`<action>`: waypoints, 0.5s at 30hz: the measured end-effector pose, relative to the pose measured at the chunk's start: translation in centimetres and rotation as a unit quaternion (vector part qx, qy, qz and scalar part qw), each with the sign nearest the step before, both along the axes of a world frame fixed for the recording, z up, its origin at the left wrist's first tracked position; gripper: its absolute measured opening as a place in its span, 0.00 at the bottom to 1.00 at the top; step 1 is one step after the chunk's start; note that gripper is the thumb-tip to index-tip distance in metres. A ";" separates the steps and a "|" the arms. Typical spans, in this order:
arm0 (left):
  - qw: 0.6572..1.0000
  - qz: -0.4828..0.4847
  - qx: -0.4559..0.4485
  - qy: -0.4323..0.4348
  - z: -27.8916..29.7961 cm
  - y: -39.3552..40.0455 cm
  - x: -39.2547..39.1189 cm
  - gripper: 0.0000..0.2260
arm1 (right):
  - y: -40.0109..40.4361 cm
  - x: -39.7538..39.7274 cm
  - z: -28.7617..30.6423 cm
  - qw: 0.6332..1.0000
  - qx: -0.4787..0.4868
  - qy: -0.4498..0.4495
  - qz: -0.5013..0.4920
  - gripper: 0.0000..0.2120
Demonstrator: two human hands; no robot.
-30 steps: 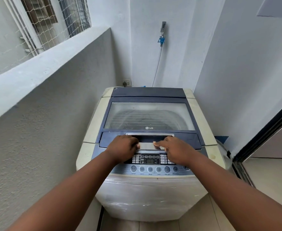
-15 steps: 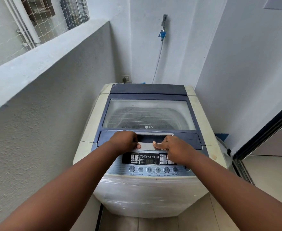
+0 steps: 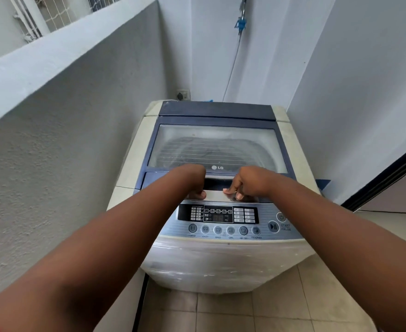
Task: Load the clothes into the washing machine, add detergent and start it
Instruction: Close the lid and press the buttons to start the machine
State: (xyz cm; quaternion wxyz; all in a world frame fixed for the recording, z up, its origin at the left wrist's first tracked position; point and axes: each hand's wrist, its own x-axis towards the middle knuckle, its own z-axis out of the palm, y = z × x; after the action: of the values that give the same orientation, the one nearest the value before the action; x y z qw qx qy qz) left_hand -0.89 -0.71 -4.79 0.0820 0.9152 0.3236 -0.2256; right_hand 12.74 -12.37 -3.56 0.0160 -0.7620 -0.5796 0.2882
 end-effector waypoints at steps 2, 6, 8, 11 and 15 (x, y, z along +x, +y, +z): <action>1.000 -0.015 0.019 0.001 0.0 -0.1 0.1 0.16 | -0.8 -0.2 0.0 1.000 0.019 -0.019 0.008 0.11; 0.993 -0.042 0.075 -0.083 -0.1 -1.1 -2.4 0.15 | -5.4 -1.4 -1.9 0.989 0.089 -0.116 0.027 0.21; 0.981 -0.055 0.082 -0.169 -1.6 -2.0 -5.2 0.16 | -9.1 -2.1 -3.5 0.984 0.118 -0.130 -0.035 0.25; 0.952 -0.061 0.067 -0.292 -4.3 -3.5 -8.7 0.36 | -14.0 -2.9 -5.2 0.971 0.157 -0.136 -0.118 0.22; 0.955 -0.076 0.070 -0.278 -5.6 -6.1 -10.9 0.51 | -16.4 -2.7 -5.8 0.969 0.124 -0.124 -0.174 0.33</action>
State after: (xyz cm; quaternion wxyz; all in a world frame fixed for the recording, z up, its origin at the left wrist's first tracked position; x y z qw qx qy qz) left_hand -11.77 -6.78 -10.35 0.0869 0.9671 0.2326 0.0556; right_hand 10.08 -28.81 -9.36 0.0882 -0.8728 -0.4672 0.1107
